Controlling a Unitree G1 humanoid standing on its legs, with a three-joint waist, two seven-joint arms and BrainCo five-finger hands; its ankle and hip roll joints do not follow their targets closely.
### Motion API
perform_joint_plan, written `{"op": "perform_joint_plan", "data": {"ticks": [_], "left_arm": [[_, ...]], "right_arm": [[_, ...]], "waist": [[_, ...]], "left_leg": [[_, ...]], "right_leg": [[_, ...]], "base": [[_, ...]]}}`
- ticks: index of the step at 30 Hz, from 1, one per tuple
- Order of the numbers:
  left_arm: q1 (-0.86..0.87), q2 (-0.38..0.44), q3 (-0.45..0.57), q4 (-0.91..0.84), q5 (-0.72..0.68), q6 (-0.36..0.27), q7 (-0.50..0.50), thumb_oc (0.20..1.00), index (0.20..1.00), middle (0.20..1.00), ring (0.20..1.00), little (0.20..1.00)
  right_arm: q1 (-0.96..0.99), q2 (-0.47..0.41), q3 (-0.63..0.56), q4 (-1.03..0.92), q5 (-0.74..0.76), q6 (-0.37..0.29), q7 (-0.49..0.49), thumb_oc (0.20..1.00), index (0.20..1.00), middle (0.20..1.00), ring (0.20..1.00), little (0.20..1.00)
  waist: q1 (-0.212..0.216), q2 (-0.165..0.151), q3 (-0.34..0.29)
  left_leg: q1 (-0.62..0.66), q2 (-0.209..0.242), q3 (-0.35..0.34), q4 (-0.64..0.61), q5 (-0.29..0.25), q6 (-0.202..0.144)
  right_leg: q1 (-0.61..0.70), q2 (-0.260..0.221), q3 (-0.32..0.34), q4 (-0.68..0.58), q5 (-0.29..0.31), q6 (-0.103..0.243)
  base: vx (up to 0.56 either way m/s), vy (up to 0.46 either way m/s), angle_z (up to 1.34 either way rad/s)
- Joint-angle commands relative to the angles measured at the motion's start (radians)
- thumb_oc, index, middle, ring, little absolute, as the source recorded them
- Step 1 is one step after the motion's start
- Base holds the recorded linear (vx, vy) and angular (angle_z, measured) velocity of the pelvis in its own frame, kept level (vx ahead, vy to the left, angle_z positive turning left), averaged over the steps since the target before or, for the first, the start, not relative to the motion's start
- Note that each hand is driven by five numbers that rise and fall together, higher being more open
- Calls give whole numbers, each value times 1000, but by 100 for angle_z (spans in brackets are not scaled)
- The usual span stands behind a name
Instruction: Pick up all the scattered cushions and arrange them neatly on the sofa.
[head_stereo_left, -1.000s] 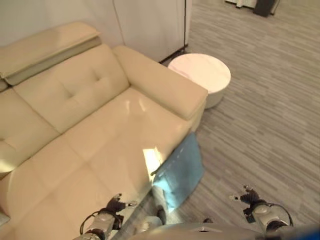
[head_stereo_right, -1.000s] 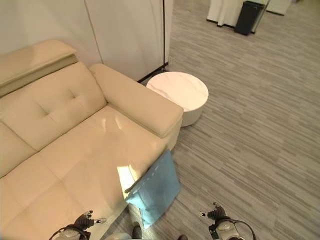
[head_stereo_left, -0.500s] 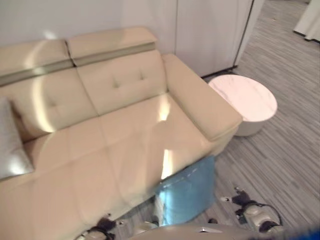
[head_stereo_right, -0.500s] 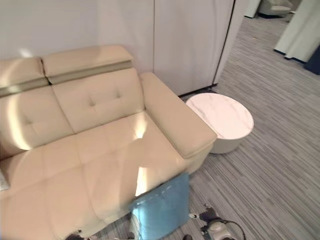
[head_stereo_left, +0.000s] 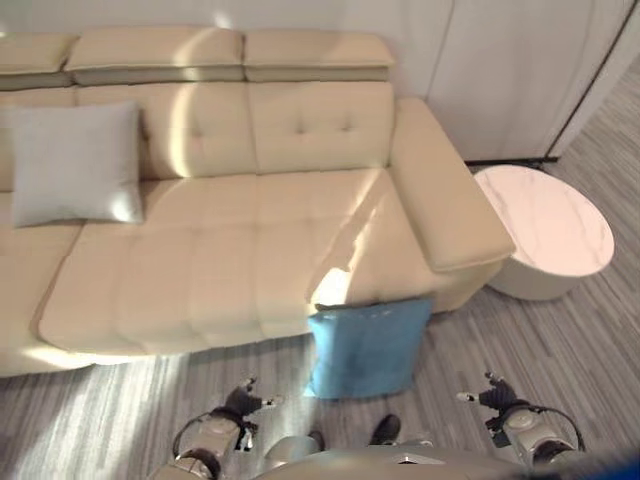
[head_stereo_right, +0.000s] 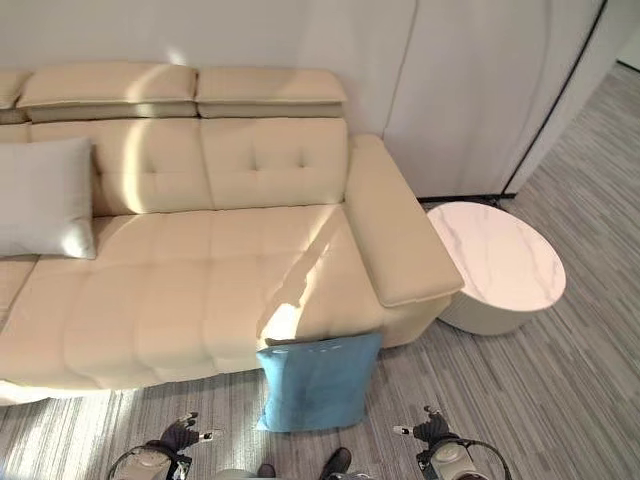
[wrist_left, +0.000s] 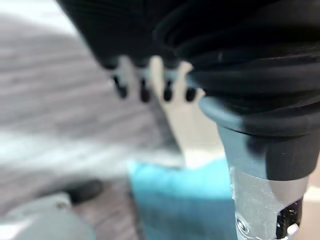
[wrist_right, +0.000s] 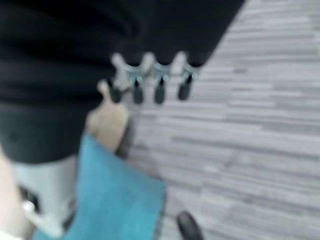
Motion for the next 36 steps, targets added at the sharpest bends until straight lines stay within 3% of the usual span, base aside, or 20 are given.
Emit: {"op": "perform_joint_plan", "data": {"ticks": [1, 5, 7, 13, 18, 22, 25, 27, 31, 36], "left_arm": [[-37, 14, 6, -5, -11, -21, 1, 1000, 1000, 1000, 1000, 1000], [-41, 19, 20, 22, -26, -30, 9, 1000, 1000, 1000, 1000, 1000], [-31, 26, 35, 34, -24, -32, 13, 1000, 1000, 1000, 1000, 1000], [-36, 26, 40, 19, -39, -34, 19, 1000, 1000, 1000, 1000, 1000], [-34, 9, 27, 3, -41, -33, 19, 1000, 1000, 1000, 1000, 1000], [-27, 11, 19, -5, -30, -31, 13, 1000, 1000, 1000, 1000, 1000], [-40, 17, 14, -23, -44, -35, 20, 1000, 1000, 1000, 1000, 1000], [-53, 23, 14, -29, -50, -39, 28, 1000, 1000, 1000, 1000, 1000], [-59, 28, 18, -23, -65, -39, 31, 1000, 1000, 1000, 1000, 1000], [-66, 15, 31, -13, -93, -47, 44, 1000, 1000, 1000, 1000, 1000]], "right_arm": [[-46, -16, -16, -34, 21, -24, -13, 1000, 1000, 1000, 1000, 1000], [-44, -21, -21, -33, 18, -26, -16, 1000, 1000, 1000, 1000, 1000], [-37, -26, -18, -37, 4, -30, -15, 1000, 1000, 1000, 1000, 1000], [-41, -37, -8, -50, 1, -41, -18, 1000, 1000, 1000, 1000, 1000], [-44, -39, 10, -64, -8, -42, -18, 1000, 1000, 1000, 1000, 1000], [-42, -30, 23, -69, -23, -32, -13, 1000, 1000, 1000, 1000, 1000], [-53, -31, 22, -81, -26, -27, -19, 1000, 1000, 1000, 1000, 1000], [-56, -30, 25, -78, -16, -31, -17, 1000, 1000, 1000, 1000, 1000], [-51, -27, 35, -63, -14, -28, -12, 1000, 1000, 1000, 1000, 1000], [-61, -38, 36, -88, -4, -37, -30, 1000, 1000, 1000, 1000, 1000]], "waist": [[-12, 9, 27], [-31, 2, 35], [-28, -13, 21], [-24, -10, 8], [-23, -8, 13], [-14, -18, 26], [-33, -14, 45], [-36, -17, 45], [-30, -18, 37], [-44, -1, 63]], "left_leg": [[-4, 34, -95, -16, 4, -118], [12, 27, -166, -18, -8, -136], [18, 33, -191, -38, 2, -148], [16, 76, -235, -116, 53, -191], [25, 88, -231, -133, 57, -192], [27, 76, -216, -113, 37, -169], [-17, 58, -216, -61, 24, -149], [-39, 48, -215, -39, 17, -145], [-42, 53, -234, -55, 25, -152], [-79, 91, -250, -102, 74, -198]], "right_leg": [[139, 40, 198, -203, 22, 40], [132, 11, 252, -318, 83, 66], [161, 14, 223, -329, 84, 71], [209, 42, 143, -365, 57, 65], [233, 55, 126, -391, 54, 61], [219, 46, 156, -373, 62, 65], [150, 45, 289, -304, 67, 78], [146, 58, 360, -310, 59, 68], [160, 61, 346, -342, 55, 55], [148, 76, 290, -379, 45, 51]], "base": [[109, -40, 95], [177, -144, 78], [156, -164, 101], [85, -153, 59], [41, -25, 9], [-8, 92, -28], [-74, 83, -31], [-7, -8, -10], [25, -99, 7], [-40, -151, 24]]}}
